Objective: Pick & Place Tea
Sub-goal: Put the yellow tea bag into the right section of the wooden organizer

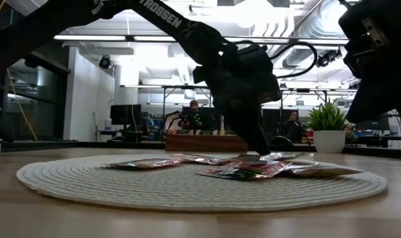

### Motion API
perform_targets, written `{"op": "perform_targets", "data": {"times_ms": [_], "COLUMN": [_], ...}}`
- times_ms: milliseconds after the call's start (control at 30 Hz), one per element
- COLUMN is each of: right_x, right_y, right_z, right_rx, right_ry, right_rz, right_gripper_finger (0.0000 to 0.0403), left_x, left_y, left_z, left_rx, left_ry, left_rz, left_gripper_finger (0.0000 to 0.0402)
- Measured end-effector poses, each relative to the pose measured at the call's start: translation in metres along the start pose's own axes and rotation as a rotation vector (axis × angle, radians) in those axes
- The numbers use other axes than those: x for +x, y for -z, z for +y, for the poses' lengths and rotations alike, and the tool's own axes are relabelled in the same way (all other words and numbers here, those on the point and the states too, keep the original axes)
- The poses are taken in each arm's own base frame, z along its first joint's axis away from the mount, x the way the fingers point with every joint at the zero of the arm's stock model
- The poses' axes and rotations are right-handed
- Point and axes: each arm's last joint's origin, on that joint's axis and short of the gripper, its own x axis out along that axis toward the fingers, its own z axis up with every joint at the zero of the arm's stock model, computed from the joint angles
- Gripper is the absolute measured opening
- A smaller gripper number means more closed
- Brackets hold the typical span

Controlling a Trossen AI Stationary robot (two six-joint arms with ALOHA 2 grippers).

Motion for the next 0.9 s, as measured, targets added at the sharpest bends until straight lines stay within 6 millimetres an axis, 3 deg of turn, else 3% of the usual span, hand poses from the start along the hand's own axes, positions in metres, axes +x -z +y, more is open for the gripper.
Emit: {"op": "perform_targets", "data": {"times_ms": [233,333,467,700,900], "right_x": [0.001,0.003,0.006,0.013,0.029], "right_y": [-0.003,-0.008,-0.014,-0.026,-0.024], "right_z": [0.005,0.005,0.006,0.006,0.002], "right_rx": [-0.020,-0.018,0.003,0.118,0.217], "right_ry": [-0.048,-0.040,-0.026,0.002,0.063], "right_rz": [-0.063,-0.086,-0.107,-0.077,-0.001], "right_gripper_finger": [0.0004,0.0018,0.0055,0.0139,0.0186], "left_x": [0.000,0.012,0.014,0.015,0.013], "left_y": [-0.001,0.004,0.007,0.005,0.007], "left_z": [0.001,0.005,0.004,0.007,0.012], "left_rx": [-0.004,-0.024,-0.050,-0.035,-0.049], "left_ry": [-0.024,-0.004,0.061,0.018,0.008], "left_rz": [-0.001,-0.010,-0.007,-0.026,-0.034], "left_gripper_finger": [0.0000,0.0000,0.0000,0.0000,0.0000]}}
